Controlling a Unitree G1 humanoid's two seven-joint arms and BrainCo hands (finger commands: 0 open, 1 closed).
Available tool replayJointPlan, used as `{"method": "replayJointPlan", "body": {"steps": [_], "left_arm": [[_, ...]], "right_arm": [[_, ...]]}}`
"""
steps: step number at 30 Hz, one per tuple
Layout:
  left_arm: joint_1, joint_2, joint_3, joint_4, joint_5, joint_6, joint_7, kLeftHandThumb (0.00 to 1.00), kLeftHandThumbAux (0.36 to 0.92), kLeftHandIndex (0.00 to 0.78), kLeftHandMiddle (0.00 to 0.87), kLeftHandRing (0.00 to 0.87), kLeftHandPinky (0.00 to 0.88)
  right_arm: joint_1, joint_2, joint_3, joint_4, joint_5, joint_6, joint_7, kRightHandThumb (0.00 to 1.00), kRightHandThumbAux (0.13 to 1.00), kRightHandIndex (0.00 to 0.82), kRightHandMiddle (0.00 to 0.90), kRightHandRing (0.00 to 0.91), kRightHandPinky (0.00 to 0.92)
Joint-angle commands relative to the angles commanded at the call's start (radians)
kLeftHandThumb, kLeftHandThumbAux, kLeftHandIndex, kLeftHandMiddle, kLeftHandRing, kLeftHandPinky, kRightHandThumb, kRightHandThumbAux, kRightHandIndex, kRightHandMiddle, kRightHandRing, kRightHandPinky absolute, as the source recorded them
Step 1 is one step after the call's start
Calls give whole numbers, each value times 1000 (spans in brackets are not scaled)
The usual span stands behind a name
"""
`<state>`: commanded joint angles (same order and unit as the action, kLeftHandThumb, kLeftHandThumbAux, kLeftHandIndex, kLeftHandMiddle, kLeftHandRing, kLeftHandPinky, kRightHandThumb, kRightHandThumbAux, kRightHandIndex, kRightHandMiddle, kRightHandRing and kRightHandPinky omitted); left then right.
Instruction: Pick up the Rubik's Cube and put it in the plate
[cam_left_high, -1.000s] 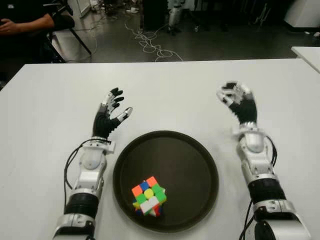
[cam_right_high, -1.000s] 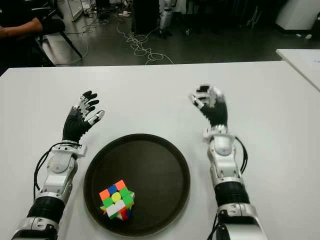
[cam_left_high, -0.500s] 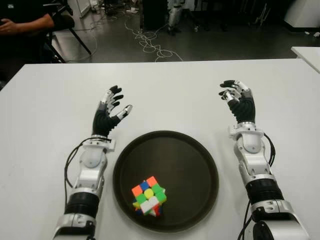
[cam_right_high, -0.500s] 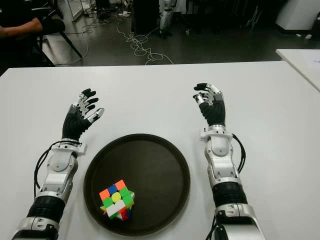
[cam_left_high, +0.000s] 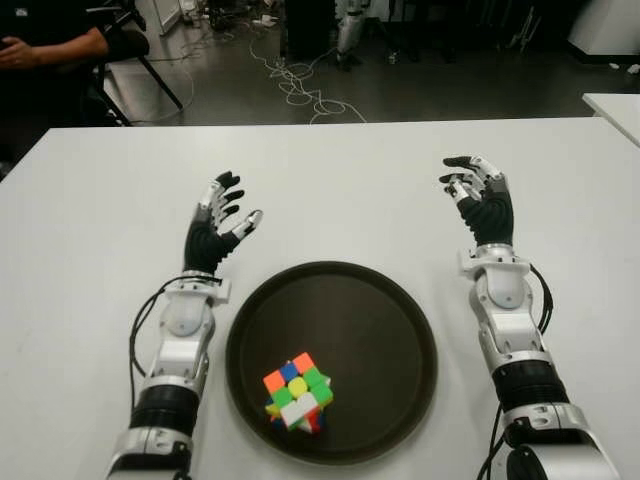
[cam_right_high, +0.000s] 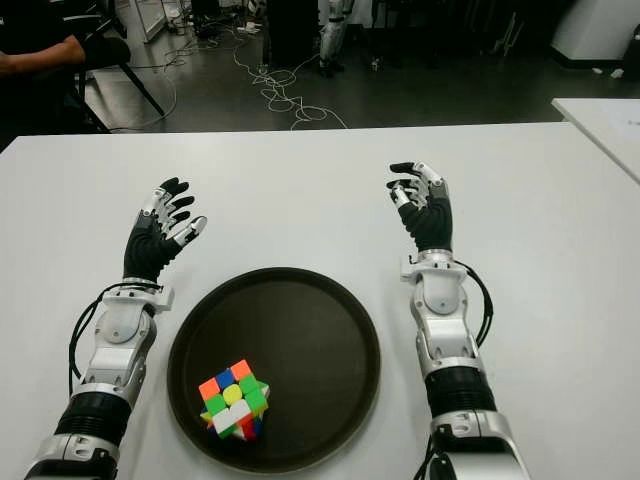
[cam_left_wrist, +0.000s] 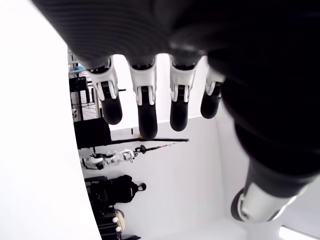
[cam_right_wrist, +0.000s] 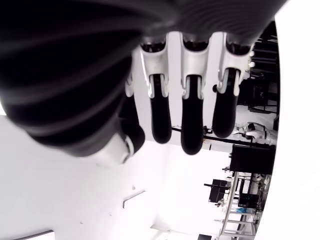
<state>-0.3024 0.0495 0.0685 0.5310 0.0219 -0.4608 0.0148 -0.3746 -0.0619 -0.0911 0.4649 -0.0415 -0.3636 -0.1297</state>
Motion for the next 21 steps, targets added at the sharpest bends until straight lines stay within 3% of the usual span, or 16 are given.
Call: {"method": "replayJointPlan", "body": {"steps": [13,21], "left_arm": [[-6,2,8,28,0,-36,12,56,743,58,129,119,117],[-3,3,14,21,-3,-30,8,45,738,54,122,114,108]], "right_arm": [[3,-3,9,6,-5,3,16,659,742,394,274,303,321],[4,-2,13,8,-6,-3,21,659,742,394,257,282,303]]}}
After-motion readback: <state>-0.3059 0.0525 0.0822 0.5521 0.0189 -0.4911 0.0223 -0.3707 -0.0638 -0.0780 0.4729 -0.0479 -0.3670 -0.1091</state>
